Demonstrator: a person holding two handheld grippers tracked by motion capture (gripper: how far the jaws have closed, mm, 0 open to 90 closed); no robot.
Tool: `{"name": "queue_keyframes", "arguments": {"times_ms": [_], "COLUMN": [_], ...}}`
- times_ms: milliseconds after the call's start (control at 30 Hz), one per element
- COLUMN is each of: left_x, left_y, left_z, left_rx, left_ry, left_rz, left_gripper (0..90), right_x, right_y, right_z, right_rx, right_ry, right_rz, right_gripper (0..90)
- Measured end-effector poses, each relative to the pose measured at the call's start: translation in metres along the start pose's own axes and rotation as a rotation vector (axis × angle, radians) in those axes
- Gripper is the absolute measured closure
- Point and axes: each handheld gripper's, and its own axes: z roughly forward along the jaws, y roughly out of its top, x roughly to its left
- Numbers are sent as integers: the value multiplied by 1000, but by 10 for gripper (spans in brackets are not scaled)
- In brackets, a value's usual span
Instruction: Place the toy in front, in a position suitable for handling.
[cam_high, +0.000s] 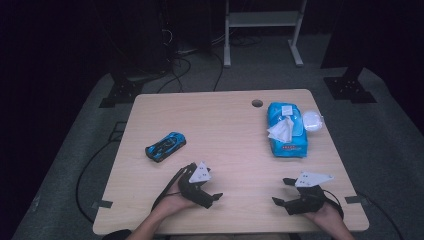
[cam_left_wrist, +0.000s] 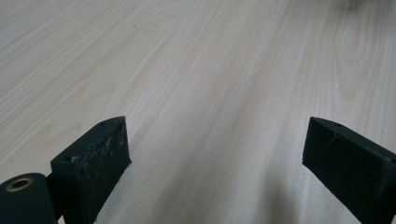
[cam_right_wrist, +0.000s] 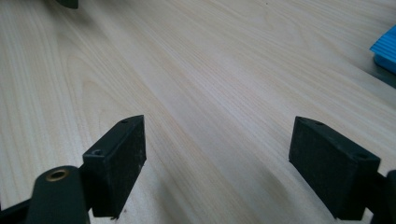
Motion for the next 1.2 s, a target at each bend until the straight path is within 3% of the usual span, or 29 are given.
{"name": "queue_keyframes", "arguments": {"times_ms": [367,400,533,700,767,867,1000,1067,1100,1200], "left_x": [11,13,16,28,39,47,68,87,87,110], "left_y": [3,7,13,22,28,33,40,40,40,35], "left_z": [-7,-13,-21,-35,-44,-48,-60,-68,-68,-76], "left_rx": [6,-17,-35,-24,-1,23,37,25,25,9], "left_ry": [23,41,54,67,96,104,138,143,143,174], "left_rz": [-52,-57,-38,-3,29,37,33,7,7,-56], "left_gripper": [66,67,66,66,67,67,66,67,67,67], "right_x": [0,2,4,4,4,5,5,6,6,8], "right_y": [0,1,3,6,7,8,8,8,8,8], "right_z": [-5,-5,-5,-5,-4,-5,-5,-3,-3,-2], "right_rx": [-37,-32,-30,-35,-24,-28,-26,-19,-19,-13], "right_ry": [2,-1,-6,-8,-1,0,5,9,9,11], "right_rz": [12,4,-6,-2,-5,-11,-9,-11,-11,-18], "right_gripper": [181,181,181,182,182,182,182,183,183,182]}}
